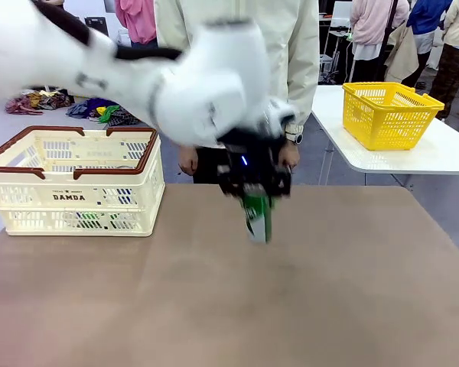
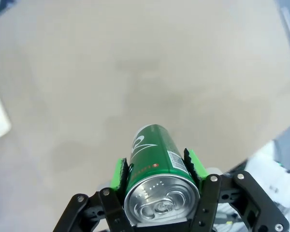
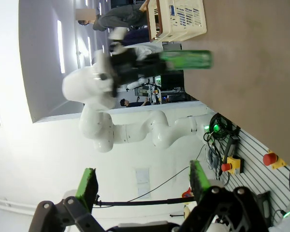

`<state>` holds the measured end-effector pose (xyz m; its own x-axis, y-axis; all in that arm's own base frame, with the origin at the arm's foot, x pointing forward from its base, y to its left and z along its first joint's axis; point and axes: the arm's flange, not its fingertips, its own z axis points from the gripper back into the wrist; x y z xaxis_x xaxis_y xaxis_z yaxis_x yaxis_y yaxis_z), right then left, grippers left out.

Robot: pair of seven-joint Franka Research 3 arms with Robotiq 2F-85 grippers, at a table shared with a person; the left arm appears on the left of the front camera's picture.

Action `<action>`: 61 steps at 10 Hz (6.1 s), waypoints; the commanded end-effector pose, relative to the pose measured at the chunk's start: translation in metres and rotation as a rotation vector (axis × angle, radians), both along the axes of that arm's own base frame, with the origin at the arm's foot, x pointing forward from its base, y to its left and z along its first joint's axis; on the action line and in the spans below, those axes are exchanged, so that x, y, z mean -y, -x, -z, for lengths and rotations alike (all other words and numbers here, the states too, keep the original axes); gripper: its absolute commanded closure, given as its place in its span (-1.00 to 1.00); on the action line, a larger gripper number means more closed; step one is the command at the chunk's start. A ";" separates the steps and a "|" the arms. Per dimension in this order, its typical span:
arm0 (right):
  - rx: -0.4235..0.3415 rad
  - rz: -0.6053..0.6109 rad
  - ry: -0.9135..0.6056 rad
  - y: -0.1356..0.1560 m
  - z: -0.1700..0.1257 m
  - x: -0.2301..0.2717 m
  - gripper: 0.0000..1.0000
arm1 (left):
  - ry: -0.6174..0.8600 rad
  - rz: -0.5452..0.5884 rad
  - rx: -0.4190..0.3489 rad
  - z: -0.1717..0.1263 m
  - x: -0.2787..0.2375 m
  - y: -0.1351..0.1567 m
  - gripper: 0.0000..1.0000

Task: Place the drinks into the Shopping basket.
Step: Pick up one drink and place it into the Shopping basket.

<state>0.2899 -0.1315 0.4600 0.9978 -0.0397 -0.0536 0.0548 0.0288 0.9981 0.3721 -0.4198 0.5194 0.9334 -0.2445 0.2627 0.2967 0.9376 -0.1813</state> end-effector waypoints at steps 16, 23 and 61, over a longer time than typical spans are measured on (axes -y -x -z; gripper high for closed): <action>-0.015 0.002 -0.009 0.001 -0.005 0.001 -1.00 | 0.081 -0.606 0.119 -0.042 -0.534 -0.136 1.00; -0.015 0.002 -0.009 0.001 -0.005 0.001 -1.00 | -0.059 -0.524 0.092 0.022 -0.494 -0.179 1.00; -0.015 0.002 -0.009 0.001 -0.005 0.001 -1.00 | 1.008 -0.020 0.023 -0.017 -0.558 0.069 -1.00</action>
